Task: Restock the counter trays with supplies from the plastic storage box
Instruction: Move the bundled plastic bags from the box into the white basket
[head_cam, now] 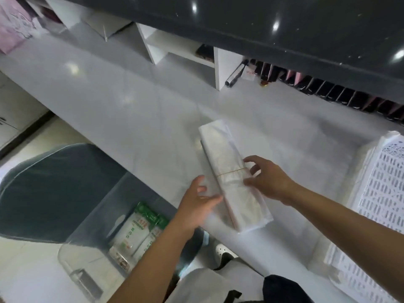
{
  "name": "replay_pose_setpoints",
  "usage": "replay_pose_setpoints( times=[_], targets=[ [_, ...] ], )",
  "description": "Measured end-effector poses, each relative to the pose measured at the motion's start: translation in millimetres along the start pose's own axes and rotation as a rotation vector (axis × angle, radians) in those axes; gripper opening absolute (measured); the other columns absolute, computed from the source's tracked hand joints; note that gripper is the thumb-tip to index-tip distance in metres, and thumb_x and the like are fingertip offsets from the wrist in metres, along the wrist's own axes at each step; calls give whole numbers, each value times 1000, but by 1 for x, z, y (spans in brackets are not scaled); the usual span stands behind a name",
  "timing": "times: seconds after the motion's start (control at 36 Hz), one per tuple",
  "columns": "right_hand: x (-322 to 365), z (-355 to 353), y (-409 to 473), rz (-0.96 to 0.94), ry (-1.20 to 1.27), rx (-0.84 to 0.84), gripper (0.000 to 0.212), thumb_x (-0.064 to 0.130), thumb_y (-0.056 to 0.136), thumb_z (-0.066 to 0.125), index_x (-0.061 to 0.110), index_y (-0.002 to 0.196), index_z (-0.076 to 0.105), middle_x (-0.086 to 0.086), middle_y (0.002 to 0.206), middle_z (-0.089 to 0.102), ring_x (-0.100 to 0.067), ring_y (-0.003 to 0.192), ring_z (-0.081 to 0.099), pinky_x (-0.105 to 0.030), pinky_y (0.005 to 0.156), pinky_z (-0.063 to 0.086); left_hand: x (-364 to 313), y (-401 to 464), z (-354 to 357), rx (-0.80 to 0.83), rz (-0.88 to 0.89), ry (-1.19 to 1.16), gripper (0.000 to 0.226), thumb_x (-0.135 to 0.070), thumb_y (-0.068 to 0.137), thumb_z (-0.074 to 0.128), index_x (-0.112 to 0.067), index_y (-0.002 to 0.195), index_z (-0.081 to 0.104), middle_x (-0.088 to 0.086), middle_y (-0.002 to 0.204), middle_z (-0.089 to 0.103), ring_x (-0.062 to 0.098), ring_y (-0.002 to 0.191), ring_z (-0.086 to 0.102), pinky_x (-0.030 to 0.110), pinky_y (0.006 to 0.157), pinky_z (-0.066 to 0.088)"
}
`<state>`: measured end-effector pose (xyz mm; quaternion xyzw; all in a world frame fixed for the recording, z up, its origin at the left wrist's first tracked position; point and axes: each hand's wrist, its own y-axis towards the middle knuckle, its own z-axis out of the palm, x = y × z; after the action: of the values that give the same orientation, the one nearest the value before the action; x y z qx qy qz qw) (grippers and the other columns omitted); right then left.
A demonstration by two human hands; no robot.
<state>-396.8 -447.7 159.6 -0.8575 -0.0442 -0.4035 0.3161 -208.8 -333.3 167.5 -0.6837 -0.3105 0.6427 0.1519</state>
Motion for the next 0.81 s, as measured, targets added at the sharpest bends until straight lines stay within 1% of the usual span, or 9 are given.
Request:
replay_pose_setpoints(
  times=[0.11, 0.19, 0.25, 0.31, 0.36, 0.5, 0.56, 0.69, 0.81],
  targets=[
    [-3, 1, 0, -9, -74, -14, 61, 31, 77, 76, 36, 132, 50, 7, 104, 59, -17, 88, 62, -31, 75, 50, -15, 23, -8, -5, -67, -168, 68, -17, 90, 73, -17, 149, 38, 10, 124, 62, 26, 106, 68, 35, 87, 60],
    [-1, -3, 3, -4, -113, -10, 76, 34, 73, 80, 34, 140, 44, 4, 116, 58, -20, 96, 62, -34, 85, 50, -26, 40, -4, 20, -134, -196, 66, -18, 90, 73, -16, 148, 40, 13, 127, 64, 27, 108, 69, 47, 90, 59],
    [-1, -6, 5, 32, -36, 28, 83, 29, 71, 83, 30, 143, 43, 2, 118, 57, -22, 100, 61, -38, 91, 52, -32, 47, 4, 55, -165, -210, 50, -15, 90, 72, -15, 136, 53, 12, 124, 69, 29, 105, 71, 47, 82, 62],
    [0, -9, 6, 78, 96, 76, 83, 18, 70, 85, 23, 143, 45, 0, 114, 58, -24, 97, 62, -40, 87, 56, -35, 52, 9, 53, -173, -185, 31, -12, 88, 72, -18, 117, 63, 11, 116, 72, 27, 97, 74, 39, 68, 63],
    [2, -10, 6, 119, 198, 113, 79, 10, 70, 85, 19, 140, 48, -5, 111, 60, -25, 92, 65, -36, 74, 59, -37, 54, 11, 61, -181, -149, 27, -12, 86, 74, -18, 111, 66, 10, 110, 75, 26, 92, 75, 36, 63, 62],
    [1, -9, -8, 201, 425, 239, 71, 0, 73, 79, 18, 137, 52, -13, 118, 67, -34, 95, 71, -45, 81, 61, -42, 46, 6, 192, -271, -125, 34, -15, 80, 80, -10, 113, 70, 9, 93, 79, 24, 77, 77, 43, 76, 63],
    [-3, -8, -21, 199, 508, 272, 69, -1, 75, 77, 16, 137, 51, -14, 114, 71, -33, 93, 73, -42, 78, 60, -40, 40, 2, 241, -256, -122, 38, -17, 81, 79, -9, 117, 69, 6, 90, 79, 20, 73, 76, 39, 74, 60],
    [-10, -4, -59, 143, 683, 272, 62, -1, 79, 75, 19, 133, 54, -9, 109, 75, -31, 99, 72, -39, 83, 59, -35, 15, -7, 336, -152, -128, 52, -25, 76, 78, -13, 126, 65, 12, 120, 73, 30, 107, 70, 41, 87, 59],
    [-7, -3, -95, 43, 751, 214, 55, 15, 79, 78, 23, 130, 58, -5, 112, 74, -24, 102, 70, -36, 86, 56, -38, -10, -10, 388, -22, -146, 55, -22, 76, 78, -15, 129, 65, 12, 124, 71, 34, 112, 68, 46, 93, 56]
  ],
)
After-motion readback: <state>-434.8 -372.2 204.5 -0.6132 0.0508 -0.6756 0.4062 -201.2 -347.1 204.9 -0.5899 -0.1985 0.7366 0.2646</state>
